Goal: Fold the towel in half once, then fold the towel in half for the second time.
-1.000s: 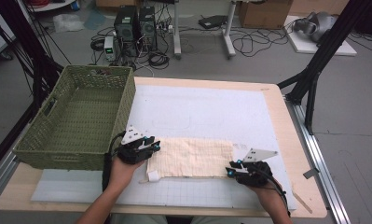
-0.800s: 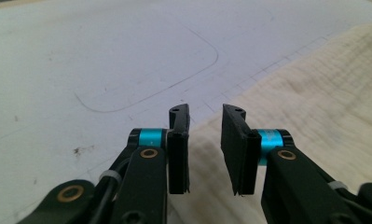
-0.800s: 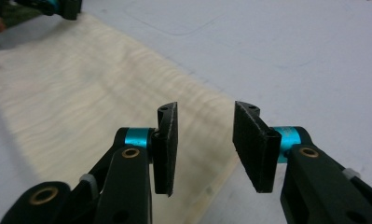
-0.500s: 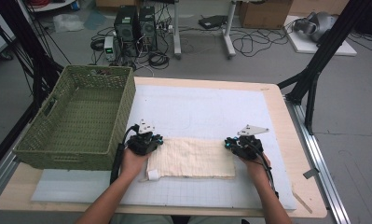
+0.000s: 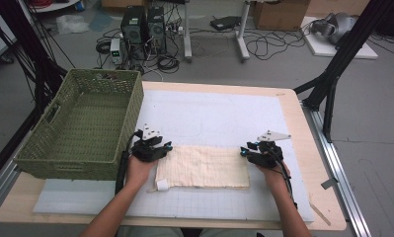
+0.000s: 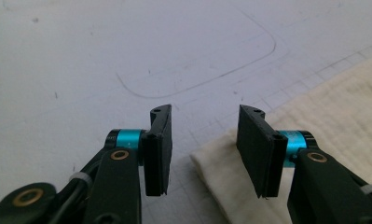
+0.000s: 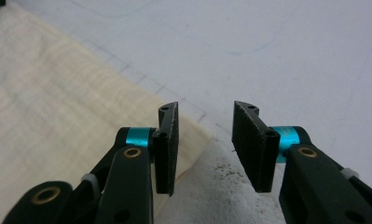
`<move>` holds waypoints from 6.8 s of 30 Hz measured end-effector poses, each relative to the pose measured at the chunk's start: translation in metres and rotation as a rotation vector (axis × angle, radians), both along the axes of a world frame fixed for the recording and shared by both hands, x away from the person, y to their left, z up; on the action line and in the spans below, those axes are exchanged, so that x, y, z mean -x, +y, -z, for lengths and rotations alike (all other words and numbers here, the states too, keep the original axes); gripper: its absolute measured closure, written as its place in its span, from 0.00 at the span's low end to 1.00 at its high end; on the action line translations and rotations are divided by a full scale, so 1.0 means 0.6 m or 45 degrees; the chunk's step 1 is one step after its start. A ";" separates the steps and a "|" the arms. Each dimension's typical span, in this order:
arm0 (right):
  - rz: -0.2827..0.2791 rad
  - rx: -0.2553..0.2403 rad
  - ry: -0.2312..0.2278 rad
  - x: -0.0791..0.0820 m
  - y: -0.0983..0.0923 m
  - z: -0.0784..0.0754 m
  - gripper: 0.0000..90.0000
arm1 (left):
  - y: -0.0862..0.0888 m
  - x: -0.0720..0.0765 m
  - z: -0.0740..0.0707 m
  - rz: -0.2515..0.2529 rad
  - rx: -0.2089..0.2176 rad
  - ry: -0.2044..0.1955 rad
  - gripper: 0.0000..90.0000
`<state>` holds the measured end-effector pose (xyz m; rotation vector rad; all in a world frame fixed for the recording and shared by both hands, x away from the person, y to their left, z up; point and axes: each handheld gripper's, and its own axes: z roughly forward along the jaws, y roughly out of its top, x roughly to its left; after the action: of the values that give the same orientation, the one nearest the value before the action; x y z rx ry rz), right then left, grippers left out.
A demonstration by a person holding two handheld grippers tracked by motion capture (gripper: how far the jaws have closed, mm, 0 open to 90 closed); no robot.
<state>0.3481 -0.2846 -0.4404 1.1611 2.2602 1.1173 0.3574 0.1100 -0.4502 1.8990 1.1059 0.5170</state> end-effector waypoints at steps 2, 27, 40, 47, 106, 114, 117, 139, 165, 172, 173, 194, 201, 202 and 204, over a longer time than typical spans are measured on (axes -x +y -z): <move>-0.013 0.030 0.036 -0.005 0.006 0.008 0.67 | 0.000 -0.001 0.000 0.016 -0.005 0.010 0.67; 0.059 -0.001 -0.085 -0.079 0.008 -0.011 0.96 | 0.002 -0.076 -0.016 -0.034 0.131 -0.060 0.96; 0.112 -0.002 -0.063 -0.086 0.009 -0.015 0.66 | 0.003 -0.069 -0.026 -0.003 0.199 -0.055 0.64; 0.096 -0.055 -0.111 -0.059 -0.005 -0.042 0.48 | -0.002 -0.048 -0.050 0.107 0.267 -0.060 0.44; 0.019 -0.053 -0.165 0.039 -0.026 -0.039 0.13 | 0.005 -0.022 -0.037 0.051 0.221 -0.089 0.30; 0.028 -0.062 -0.156 0.037 -0.030 -0.039 0.13 | -0.001 -0.057 -0.029 -0.015 0.220 -0.002 0.45; 0.024 -0.060 -0.150 0.036 -0.029 -0.037 0.13 | 0.000 -0.073 -0.023 -0.061 0.204 0.022 0.48; 0.058 -0.051 -0.040 0.008 -0.030 -0.016 0.13 | -0.012 -0.082 0.002 0.020 0.038 0.075 0.94; 0.069 -0.004 0.104 -0.120 0.018 -0.008 0.56 | 0.002 -0.084 0.003 0.024 0.138 0.104 0.95; 0.052 -0.019 0.128 -0.130 0.018 0.009 0.76 | 0.005 -0.085 0.003 0.029 0.163 0.107 0.95; 0.021 -0.011 0.134 -0.130 0.018 0.008 0.91 | 0.005 -0.085 0.003 0.032 0.166 0.105 0.95; 0.050 -0.007 -0.044 -0.110 0.005 -0.028 0.95 | 0.010 -0.079 -0.015 0.072 0.293 -0.017 0.96; 0.017 -0.052 -0.037 -0.081 -0.008 -0.035 0.95 | 0.006 -0.056 -0.035 0.126 0.256 -0.045 0.96; 0.008 -0.074 -0.065 -0.069 -0.012 -0.039 0.95 | 0.006 -0.043 -0.041 0.147 0.248 -0.082 0.96; -0.003 -0.095 -0.068 -0.059 -0.016 -0.043 0.95 | 0.005 -0.040 -0.042 0.153 0.250 -0.087 0.95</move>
<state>0.3833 -0.2945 -0.4147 1.1435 2.1970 1.2285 0.3812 0.1133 -0.4249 1.7512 0.9554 0.3884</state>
